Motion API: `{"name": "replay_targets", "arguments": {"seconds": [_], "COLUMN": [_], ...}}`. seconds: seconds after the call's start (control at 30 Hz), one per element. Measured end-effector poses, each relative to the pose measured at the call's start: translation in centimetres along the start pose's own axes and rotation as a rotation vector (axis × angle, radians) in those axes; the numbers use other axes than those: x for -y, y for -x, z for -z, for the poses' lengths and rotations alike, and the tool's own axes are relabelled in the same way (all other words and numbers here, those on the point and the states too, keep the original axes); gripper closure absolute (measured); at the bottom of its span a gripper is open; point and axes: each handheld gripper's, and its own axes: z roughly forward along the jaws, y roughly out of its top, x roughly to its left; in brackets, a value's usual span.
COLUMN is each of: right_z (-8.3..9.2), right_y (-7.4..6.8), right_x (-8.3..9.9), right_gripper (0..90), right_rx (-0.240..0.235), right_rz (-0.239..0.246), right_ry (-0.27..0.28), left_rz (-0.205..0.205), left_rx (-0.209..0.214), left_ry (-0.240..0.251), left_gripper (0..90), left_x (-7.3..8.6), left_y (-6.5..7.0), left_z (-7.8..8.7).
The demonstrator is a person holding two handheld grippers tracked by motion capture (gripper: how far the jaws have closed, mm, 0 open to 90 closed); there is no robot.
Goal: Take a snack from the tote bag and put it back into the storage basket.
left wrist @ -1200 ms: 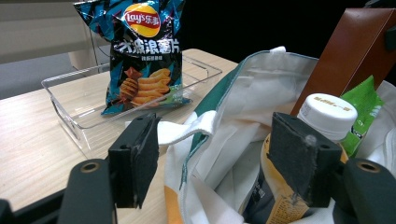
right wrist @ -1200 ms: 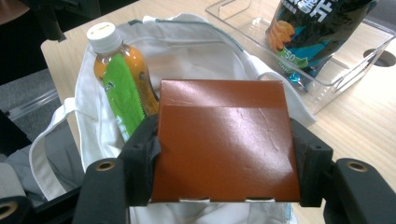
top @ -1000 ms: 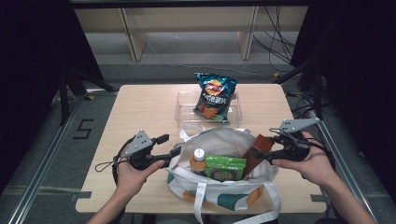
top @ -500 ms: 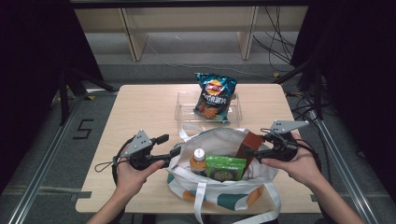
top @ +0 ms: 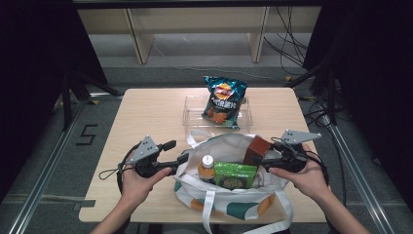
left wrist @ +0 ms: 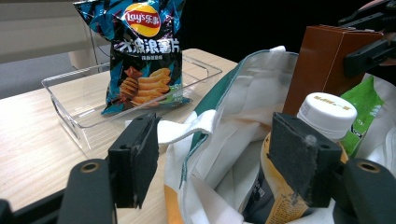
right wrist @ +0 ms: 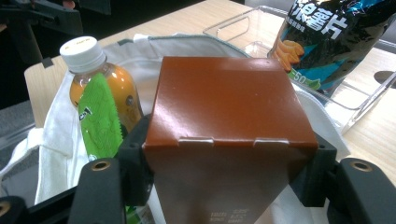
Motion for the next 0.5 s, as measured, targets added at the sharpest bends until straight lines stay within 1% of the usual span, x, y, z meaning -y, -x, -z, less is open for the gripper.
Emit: {"name": "replay_targets", "arguments": {"seconds": [0.03,0.07,0.1,0.13,0.17,0.2,0.23,0.27,0.3,0.33,0.37,0.4,0.43,0.47,0.5], "right_z": [0.3,0.3,0.5,0.6,0.8,1.0,1.1,1.3,1.4,1.6,1.7,1.9,2.0,2.2,2.3], "right_y": [-0.1,-0.1,-0.1,-0.1,0.0,-0.2,-0.1,-0.3,-0.3,-0.2,-0.4,-0.5,-0.4,-0.5,-0.4], "right_x": [-0.1,-0.2,-0.3,-0.4,-0.6,-0.8,-1.0,-1.2,-1.5,-1.7,-1.9,-2.1,-2.3,-2.5,-2.7], "right_gripper": [38.5,38.6,38.7,38.7,38.7,38.8,38.7,38.8,38.8,38.8,38.8,38.8,38.8,38.8,38.8], "right_rx": [-0.019,-0.012,0.008,0.007,0.013,0.013,0.013,0.008,0.023,0.028,0.008,0.018,0.013,0.019,0.027], "right_rz": [-0.025,-0.024,-0.026,-0.019,-0.003,-0.017,-0.001,-0.026,-0.005,0.016,-0.017,-0.034,-0.027,-0.039,-0.027], "right_ry": [-0.027,-0.008,-0.007,0.019,0.02,0.016,0.02,0.015,0.04,0.025,0.027,0.029,0.041,0.044,0.051], "left_rz": [0.001,0.001,0.001,0.001,0.0,0.001,0.0,0.0,-0.001,-0.003,-0.002,-0.001,-0.001,0.0,-0.001], "left_rx": [0.001,-0.007,-0.006,-0.007,-0.007,-0.007,-0.007,-0.007,-0.006,-0.006,-0.006,-0.007,-0.008,-0.008,-0.009], "left_ry": [0.003,-0.004,-0.002,-0.001,-0.002,-0.002,-0.003,-0.003,-0.002,-0.001,-0.002,-0.001,-0.001,-0.001,-0.002], "left_gripper": [32.7,32.7,32.7,32.7,32.7,32.7,32.7,32.7,32.7,32.7,32.7,32.7,32.7,32.7,32.7], "left_x": [0.0,0.0,0.0,-0.1,-0.1,-0.1,-0.1,-0.1,-0.1,-0.1,-0.1,-0.1,-0.1,-0.1,0.0], "left_y": [0.0,0.0,0.0,0.0,0.0,0.0,0.0,0.0,0.0,0.0,0.0,0.0,0.0,0.0,-0.1], "left_z": [0.0,0.1,0.1,0.1,0.1,0.1,0.1,0.1,0.1,0.1,0.1,0.1,0.1,0.1,0.1]}}
